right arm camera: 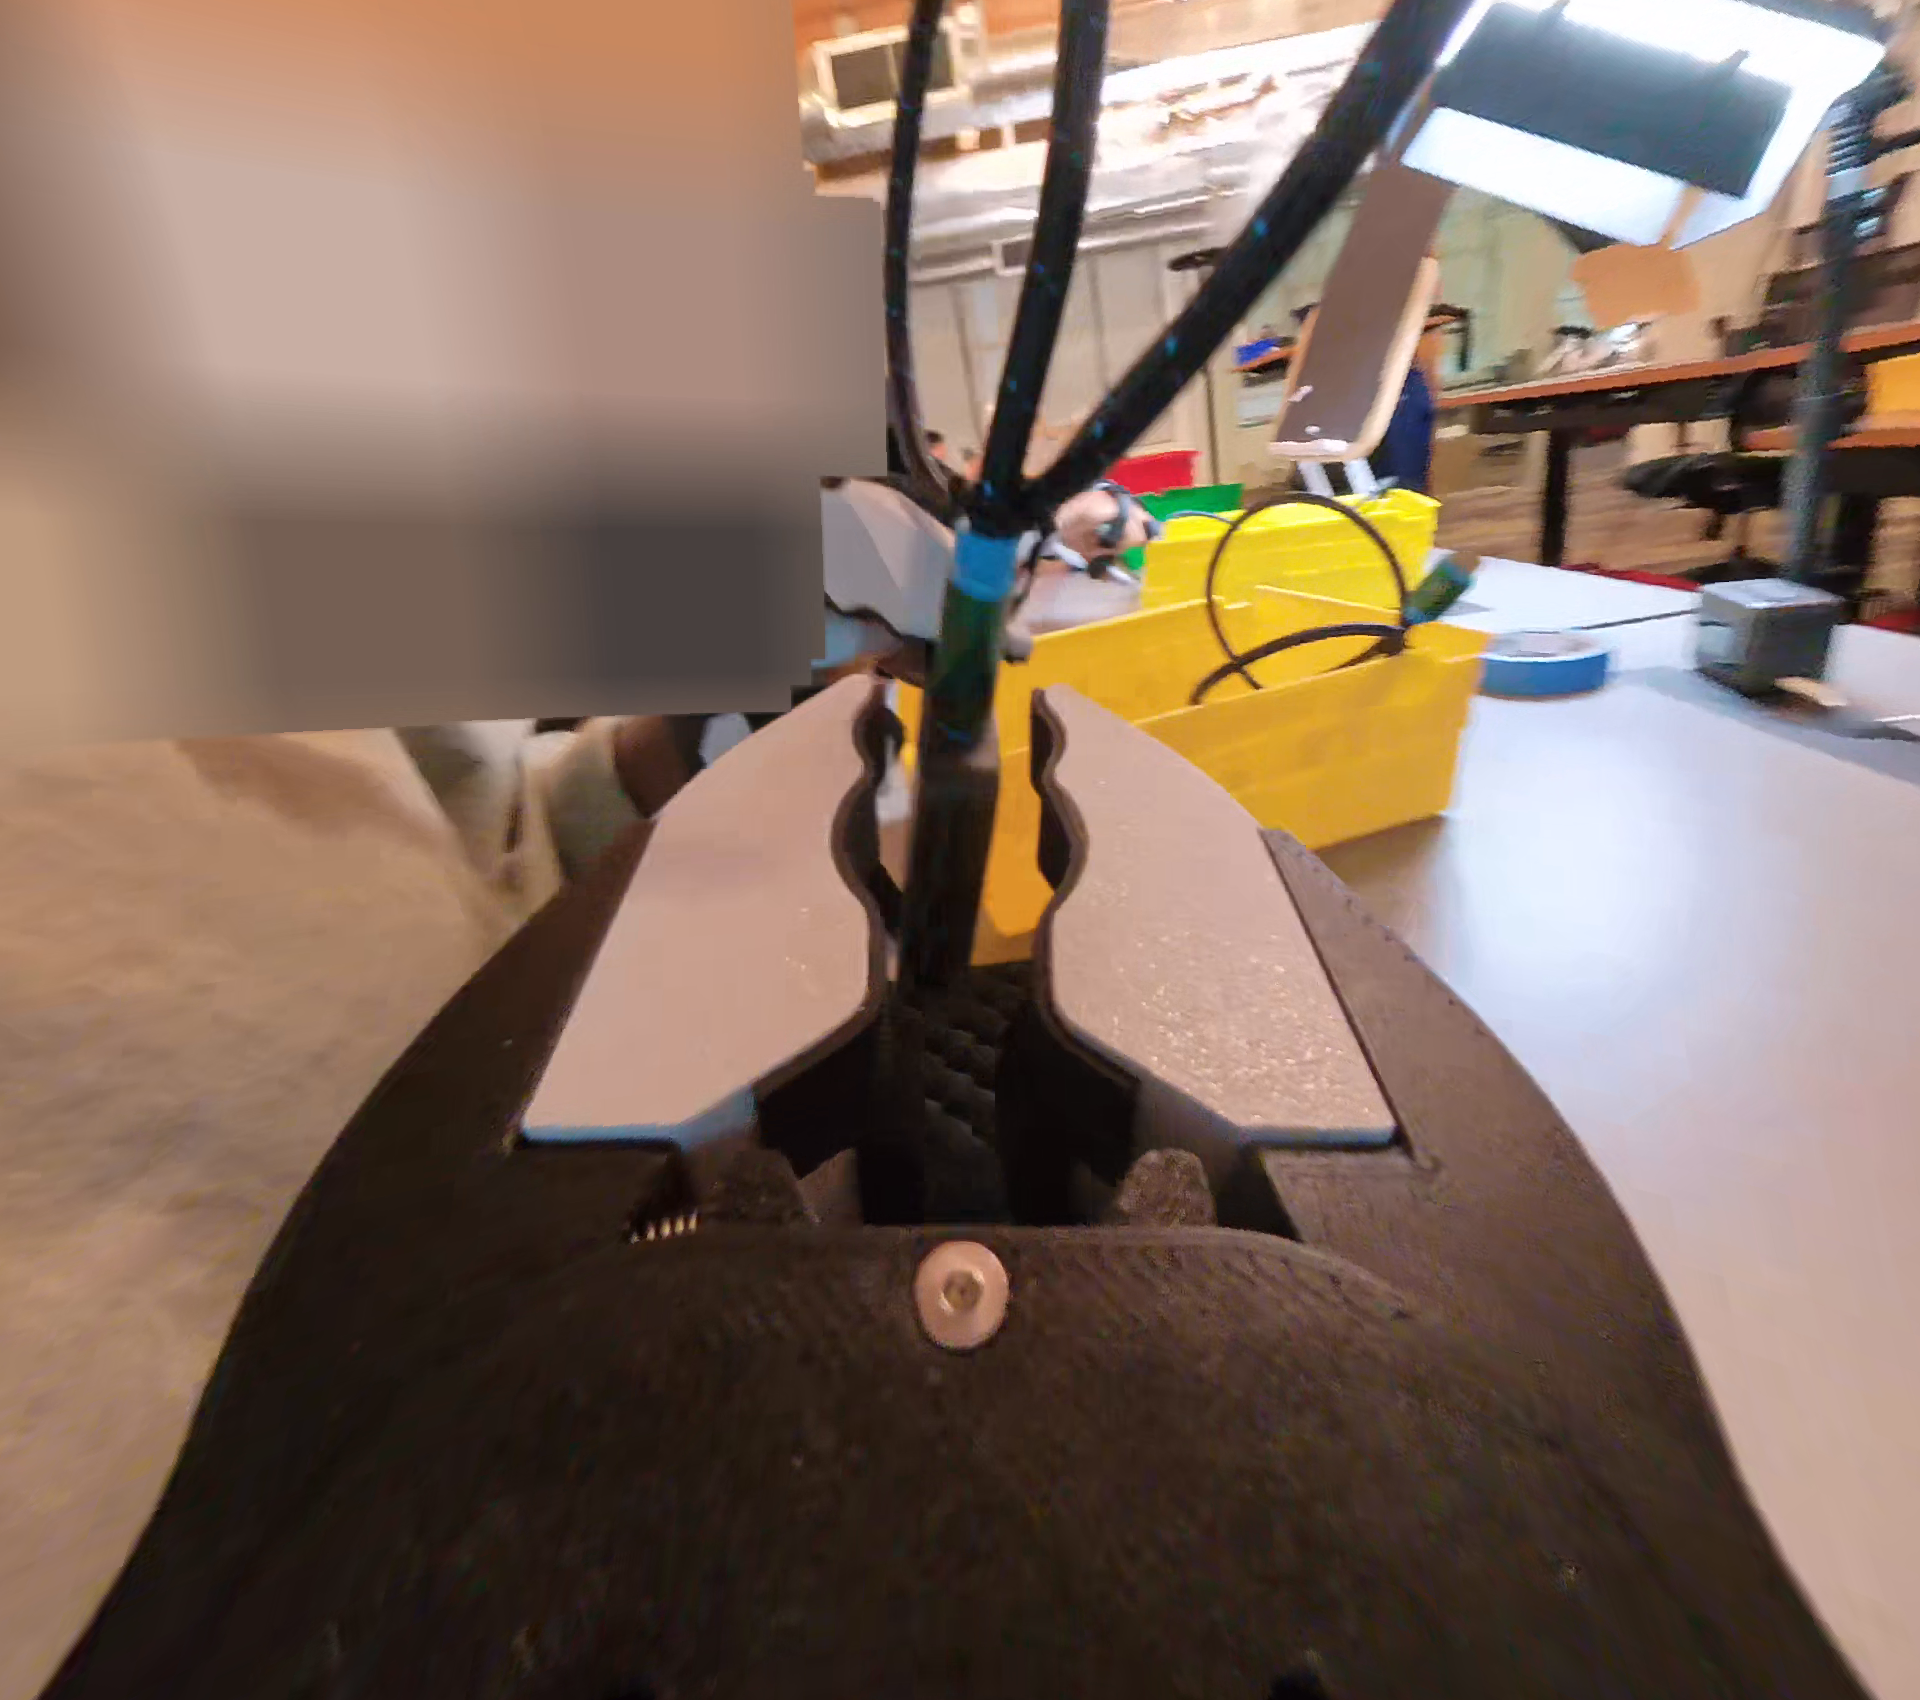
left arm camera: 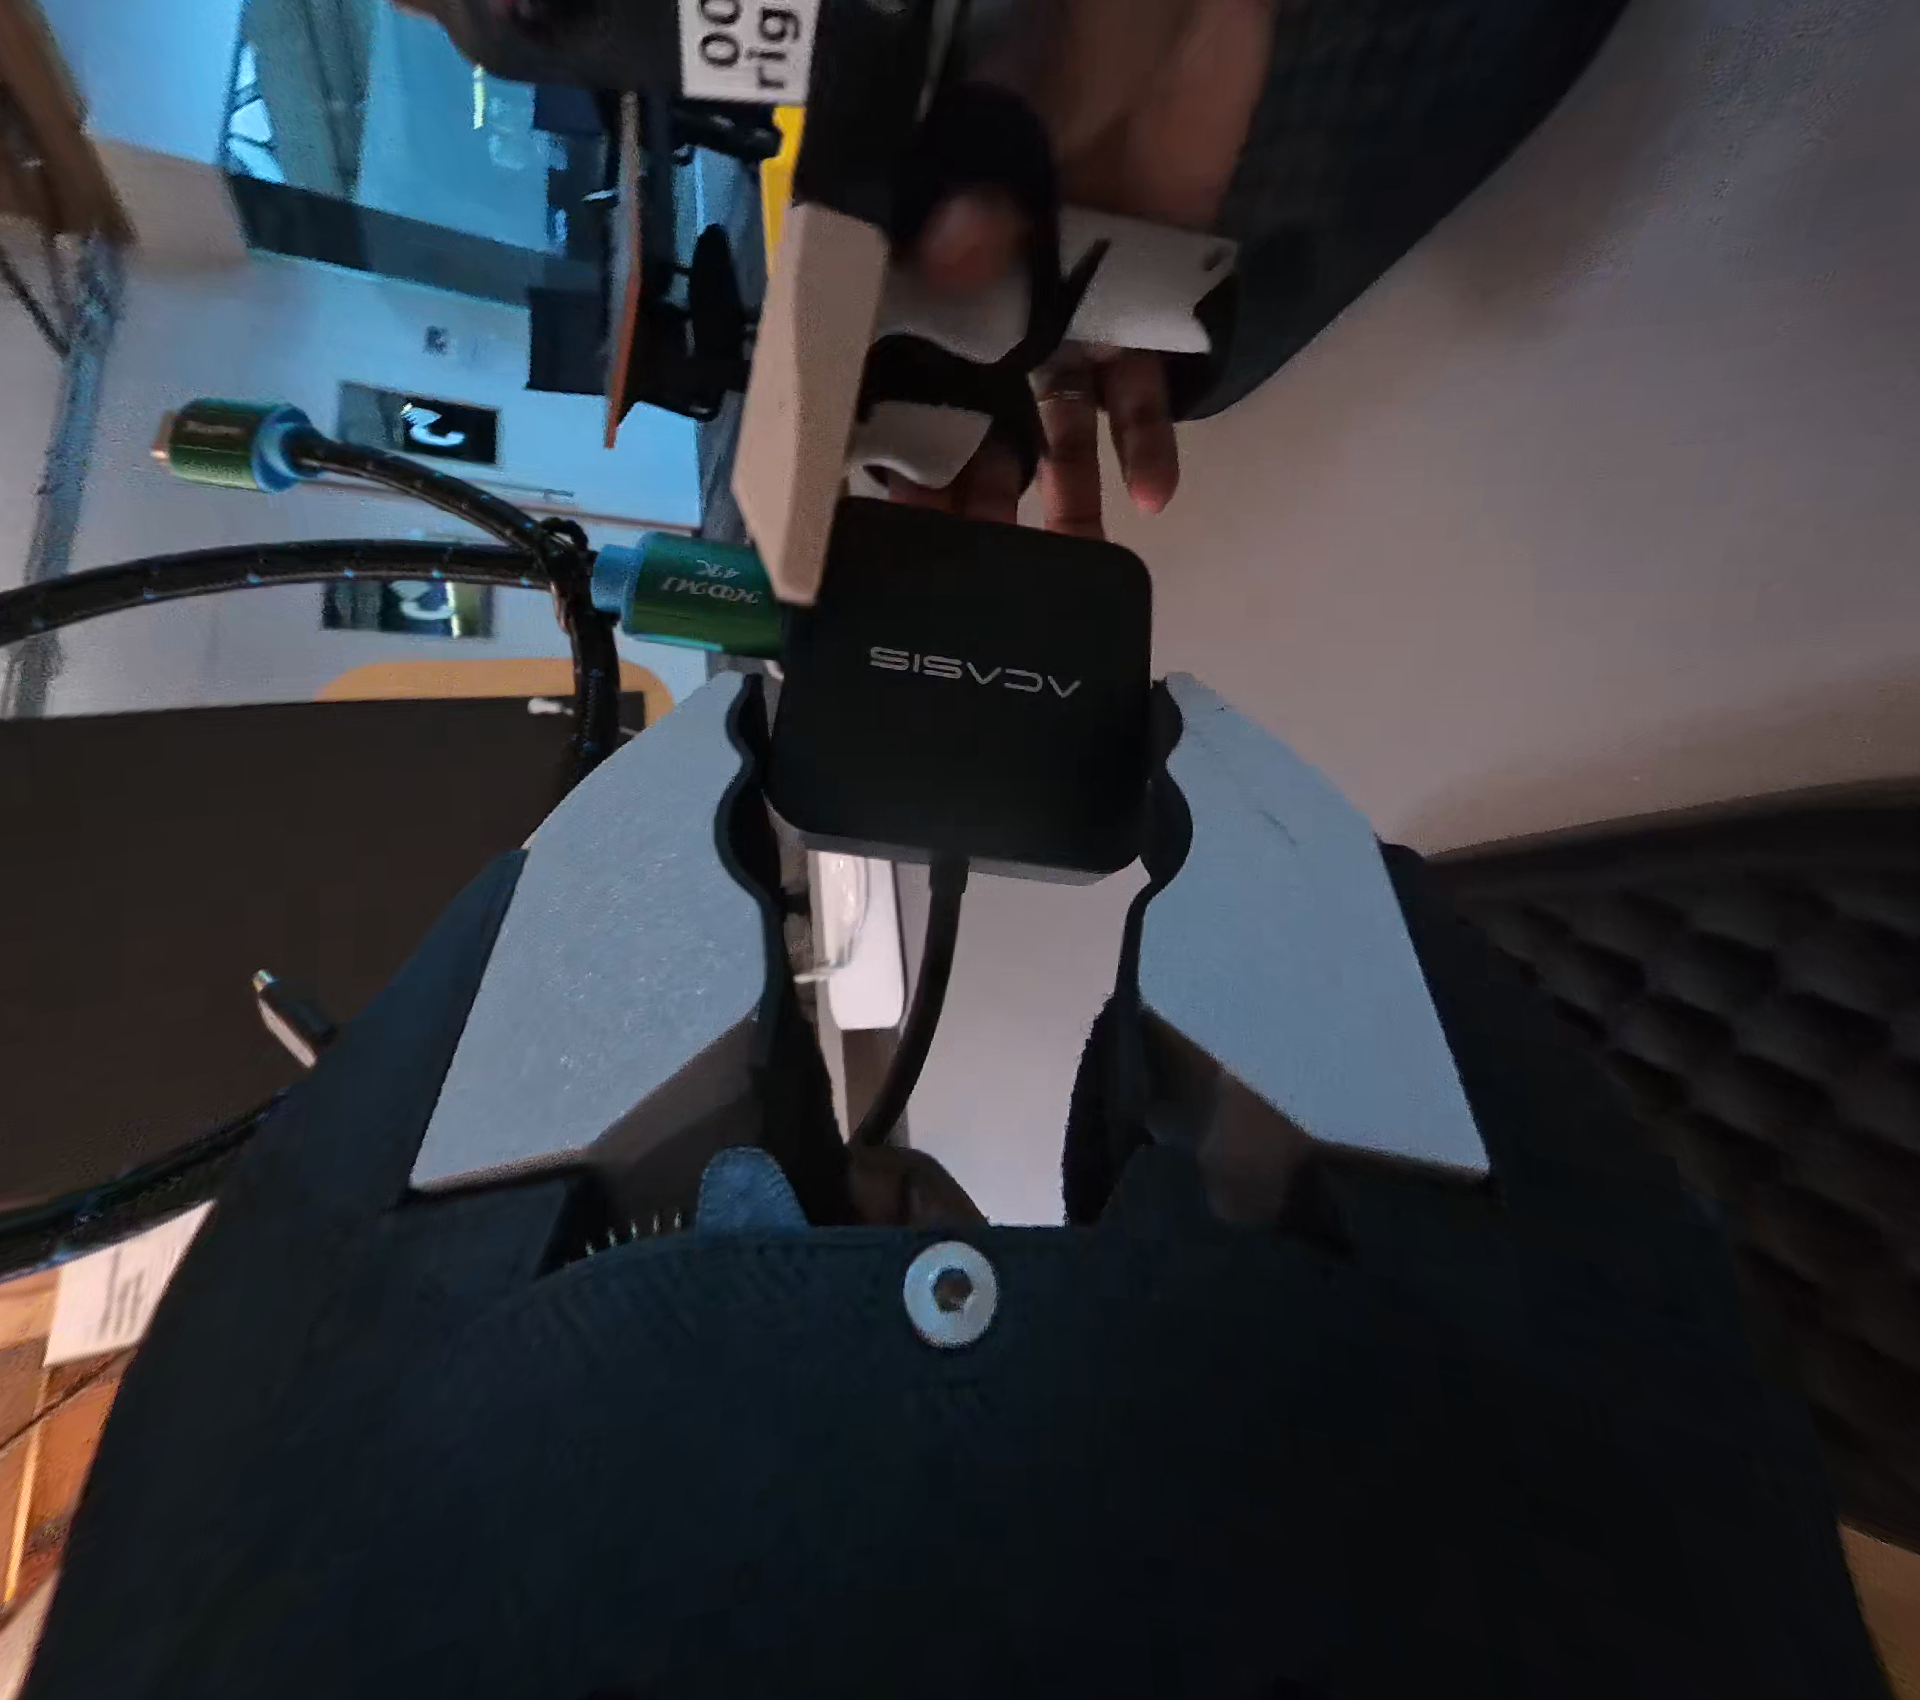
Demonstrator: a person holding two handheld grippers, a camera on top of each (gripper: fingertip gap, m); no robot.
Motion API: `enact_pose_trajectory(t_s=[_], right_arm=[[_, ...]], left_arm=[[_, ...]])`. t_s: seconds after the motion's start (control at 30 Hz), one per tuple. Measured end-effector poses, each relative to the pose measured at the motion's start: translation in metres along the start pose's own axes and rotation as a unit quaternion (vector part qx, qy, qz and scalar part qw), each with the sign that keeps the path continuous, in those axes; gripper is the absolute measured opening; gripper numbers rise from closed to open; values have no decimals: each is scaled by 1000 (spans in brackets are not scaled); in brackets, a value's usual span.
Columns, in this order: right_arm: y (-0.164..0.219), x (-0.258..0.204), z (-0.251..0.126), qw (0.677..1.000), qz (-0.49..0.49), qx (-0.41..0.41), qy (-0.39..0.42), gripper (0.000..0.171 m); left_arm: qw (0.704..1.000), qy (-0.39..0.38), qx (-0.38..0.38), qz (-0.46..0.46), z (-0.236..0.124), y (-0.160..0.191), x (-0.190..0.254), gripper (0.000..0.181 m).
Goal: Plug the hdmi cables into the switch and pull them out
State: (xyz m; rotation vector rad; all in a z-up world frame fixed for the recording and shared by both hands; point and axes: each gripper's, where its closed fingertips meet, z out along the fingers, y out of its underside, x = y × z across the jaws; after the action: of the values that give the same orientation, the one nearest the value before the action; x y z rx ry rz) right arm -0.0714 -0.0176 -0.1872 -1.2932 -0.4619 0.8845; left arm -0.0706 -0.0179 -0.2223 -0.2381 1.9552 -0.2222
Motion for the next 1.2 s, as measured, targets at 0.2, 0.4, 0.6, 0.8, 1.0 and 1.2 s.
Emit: enact_pose_trajectory(t_s=[0.2,0.4,0.6,0.8,1.0,1.2], right_arm=[[3,13,-6,999,14,12,36,14],[-35,38,-42,983,50,156,81,14],[-55,34,-48,963,70,254,55,14],[-41,30,-33,973,79,214,46,14],[-45,33,-40,974,100,204,26,12],[-38,33,-36,975,120,184,15,11]], left_arm=[[999,0,-11,-47,9,9,-4,71],[907,-195,130,-351,-23,19,-71,71],[617,-4,331,-714,30,-8,-40,76],[579,2,412,-704,36,-24,-51,14],[578,7,415,-703,34,-21,-45,13],[585,12,410,-700,35,-19,-43,16]])
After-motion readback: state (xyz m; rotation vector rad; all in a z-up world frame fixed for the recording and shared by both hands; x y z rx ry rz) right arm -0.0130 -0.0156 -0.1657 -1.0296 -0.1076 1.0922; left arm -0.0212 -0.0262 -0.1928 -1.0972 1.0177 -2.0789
